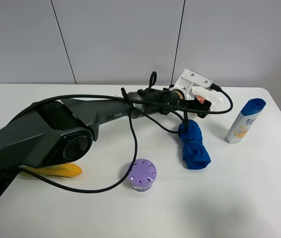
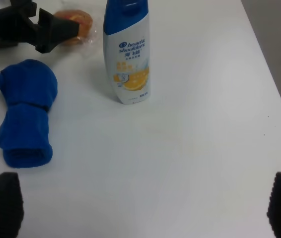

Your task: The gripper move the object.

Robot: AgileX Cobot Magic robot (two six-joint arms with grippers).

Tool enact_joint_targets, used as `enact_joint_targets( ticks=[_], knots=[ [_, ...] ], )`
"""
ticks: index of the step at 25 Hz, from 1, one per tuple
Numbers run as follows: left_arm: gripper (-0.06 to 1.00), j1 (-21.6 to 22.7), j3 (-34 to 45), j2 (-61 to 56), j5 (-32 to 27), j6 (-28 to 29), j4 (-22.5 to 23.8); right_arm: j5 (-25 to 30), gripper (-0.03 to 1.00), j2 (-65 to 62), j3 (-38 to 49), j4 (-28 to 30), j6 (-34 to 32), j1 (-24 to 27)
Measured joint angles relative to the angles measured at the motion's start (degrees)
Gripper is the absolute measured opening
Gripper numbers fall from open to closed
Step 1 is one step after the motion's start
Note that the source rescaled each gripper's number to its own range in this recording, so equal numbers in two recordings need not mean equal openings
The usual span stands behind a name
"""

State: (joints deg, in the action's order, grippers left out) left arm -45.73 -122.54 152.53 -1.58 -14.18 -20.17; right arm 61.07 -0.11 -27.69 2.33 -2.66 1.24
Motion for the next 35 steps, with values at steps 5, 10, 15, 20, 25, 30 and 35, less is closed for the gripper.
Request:
enact_joint_targets(
  ticks=[5, 10, 15, 20, 25, 30, 35],
  knots=[
    [0.99, 0.0, 0.0, -5.07, -6.14, 0.04, 0.23, 0.0, 1.0, 0.0, 0.0, 0.0, 0.0, 0.0],
    [0.99, -0.04, 0.0, -12.37, -15.14, 0.18, 0.27, 0.0, 1.0, 0.0, 0.0, 0.0, 0.0, 0.0],
    [0.99, -1.31, 0.0, -19.07, -31.24, 0.18, 2.93, 0.0, 1.0, 0.0, 0.0, 0.0, 0.0, 0.0],
    [0.99, -2.54, -0.11, -24.18, -51.38, 0.18, 6.46, 0.0, 1.0, 0.0, 0.0, 0.0, 0.0, 0.0],
    [0.99, -2.47, -0.11, -27.25, -66.59, 0.25, 12.02, 0.0, 1.0, 0.0, 0.0, 0.0, 0.0, 0.0],
    [0.99, -0.56, 1.37, -30.52, -67.65, 0.65, 14.94, 0.0, 1.0, 0.0, 0.0, 0.0, 0.0, 0.0],
    [0.99, 2.49, 12.11, -35.35, -67.37, 0.93, 16.01, 0.0, 1.0, 0.0, 0.0, 0.0, 0.0, 0.0]
  ],
)
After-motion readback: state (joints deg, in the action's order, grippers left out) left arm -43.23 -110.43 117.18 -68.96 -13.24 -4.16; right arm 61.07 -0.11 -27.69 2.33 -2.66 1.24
